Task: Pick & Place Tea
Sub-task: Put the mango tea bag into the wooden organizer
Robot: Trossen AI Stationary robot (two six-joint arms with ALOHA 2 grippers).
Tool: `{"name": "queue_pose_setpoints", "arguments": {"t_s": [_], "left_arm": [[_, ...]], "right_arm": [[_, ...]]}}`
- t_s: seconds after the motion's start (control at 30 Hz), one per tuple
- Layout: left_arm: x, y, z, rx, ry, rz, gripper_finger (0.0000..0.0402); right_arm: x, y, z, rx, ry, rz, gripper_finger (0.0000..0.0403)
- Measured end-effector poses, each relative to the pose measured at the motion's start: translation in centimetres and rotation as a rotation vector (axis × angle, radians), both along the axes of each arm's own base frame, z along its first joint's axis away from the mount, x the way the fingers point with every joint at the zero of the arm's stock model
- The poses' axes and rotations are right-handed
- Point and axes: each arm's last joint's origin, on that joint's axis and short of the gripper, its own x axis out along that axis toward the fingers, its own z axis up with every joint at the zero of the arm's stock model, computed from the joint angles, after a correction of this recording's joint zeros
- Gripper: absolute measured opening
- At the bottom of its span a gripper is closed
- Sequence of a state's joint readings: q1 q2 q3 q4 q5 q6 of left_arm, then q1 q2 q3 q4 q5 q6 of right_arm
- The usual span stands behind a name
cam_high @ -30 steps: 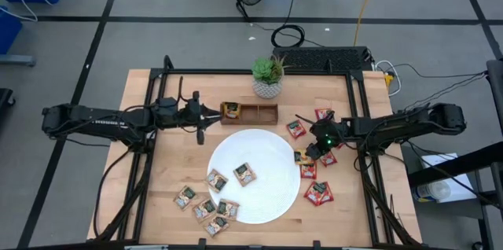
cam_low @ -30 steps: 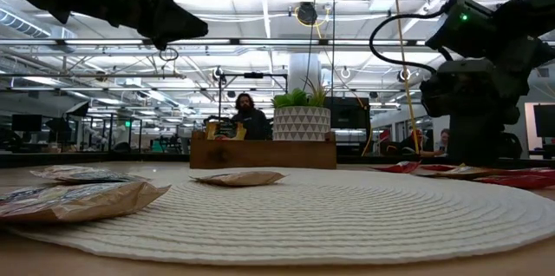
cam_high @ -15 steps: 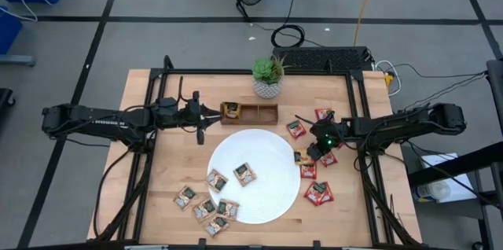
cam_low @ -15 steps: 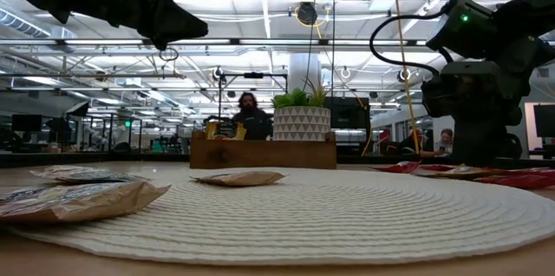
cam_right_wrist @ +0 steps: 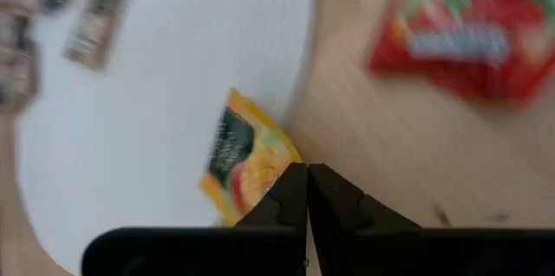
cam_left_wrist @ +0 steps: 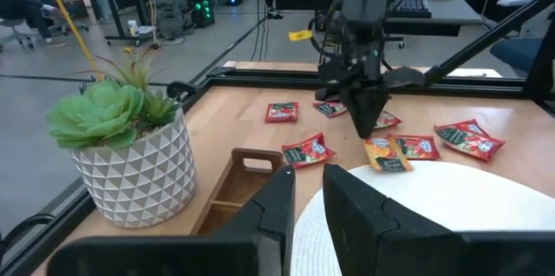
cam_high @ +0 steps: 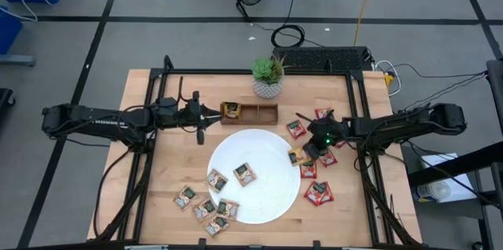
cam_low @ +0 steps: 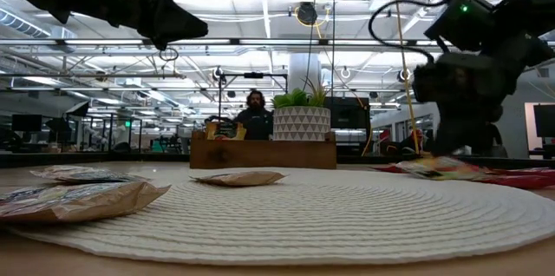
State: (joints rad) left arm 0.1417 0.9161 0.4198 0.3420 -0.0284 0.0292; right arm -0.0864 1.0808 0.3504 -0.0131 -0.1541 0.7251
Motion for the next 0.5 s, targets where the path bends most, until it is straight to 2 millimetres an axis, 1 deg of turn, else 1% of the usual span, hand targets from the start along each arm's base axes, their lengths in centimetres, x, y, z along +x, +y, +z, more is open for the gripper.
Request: {"name": "queue_pose_setpoints", "arguments": {"t_s": [0.3,0.37,0.5], "left_arm": [[0.0,0.0,0.3,0.003,-0.027,0.000,0.0067],[0.0,0.0,0.3,0.003,-0.028,-0.001,0.0067],[0.0,0.0,0.3,-0.001,-0.033,0.000,0.0067]], "right_arm": [[1.6,0.3,2.6,-0.154,-0.317,0.106,0.0000],[1.9,0.3,3.1,-0.233,-0.380,0.110,0.0000],[2.4,0.2,4.0,-0.484,-0.469,0.095,0.0000]]}}
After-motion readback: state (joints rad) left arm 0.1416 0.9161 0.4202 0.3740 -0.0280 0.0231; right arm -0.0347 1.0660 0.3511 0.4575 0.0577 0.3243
